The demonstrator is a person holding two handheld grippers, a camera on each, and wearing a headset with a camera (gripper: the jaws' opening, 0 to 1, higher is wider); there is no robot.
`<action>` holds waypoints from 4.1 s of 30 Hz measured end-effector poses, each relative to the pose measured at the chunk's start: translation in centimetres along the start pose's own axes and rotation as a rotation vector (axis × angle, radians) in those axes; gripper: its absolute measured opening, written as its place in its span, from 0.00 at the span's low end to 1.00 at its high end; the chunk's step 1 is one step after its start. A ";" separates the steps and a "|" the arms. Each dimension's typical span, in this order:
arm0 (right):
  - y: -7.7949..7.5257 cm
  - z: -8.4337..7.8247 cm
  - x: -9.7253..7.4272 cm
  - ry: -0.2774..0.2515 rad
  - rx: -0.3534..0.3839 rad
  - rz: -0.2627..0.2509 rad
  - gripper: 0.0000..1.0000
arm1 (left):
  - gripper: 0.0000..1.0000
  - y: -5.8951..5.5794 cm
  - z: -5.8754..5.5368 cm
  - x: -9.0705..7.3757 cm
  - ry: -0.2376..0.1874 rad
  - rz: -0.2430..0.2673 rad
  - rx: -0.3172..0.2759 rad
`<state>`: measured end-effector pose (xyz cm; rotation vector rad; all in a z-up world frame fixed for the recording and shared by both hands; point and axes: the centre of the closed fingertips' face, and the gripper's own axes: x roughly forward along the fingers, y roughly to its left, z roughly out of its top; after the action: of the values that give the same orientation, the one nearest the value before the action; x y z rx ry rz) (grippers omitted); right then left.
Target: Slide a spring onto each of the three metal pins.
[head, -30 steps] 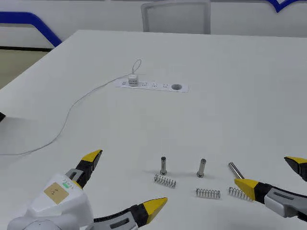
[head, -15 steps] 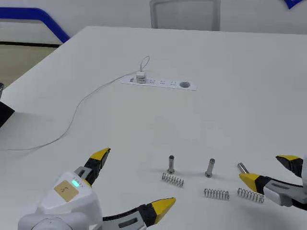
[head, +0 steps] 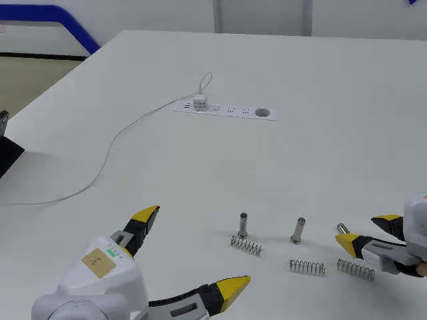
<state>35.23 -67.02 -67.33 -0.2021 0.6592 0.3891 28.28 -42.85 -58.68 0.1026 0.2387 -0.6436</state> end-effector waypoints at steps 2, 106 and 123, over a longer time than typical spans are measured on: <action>0.0 -0.2 0.5 0.012 0.030 0.008 0.37 | 1.00 0.0 0.0 0.0 0.001 0.000 -0.002; 0.3 1.0 -0.9 0.017 0.079 0.018 0.08 | 0.97 -1.4 -1.2 0.1 0.059 -0.064 0.002; 0.6 1.0 -1.7 -0.048 0.098 0.025 0.08 | 0.97 -1.7 -1.4 0.1 0.071 -0.072 0.011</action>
<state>34.32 -66.62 -65.55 -0.0913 0.6323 0.3831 27.05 -44.02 -60.07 0.1276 0.3081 -0.7133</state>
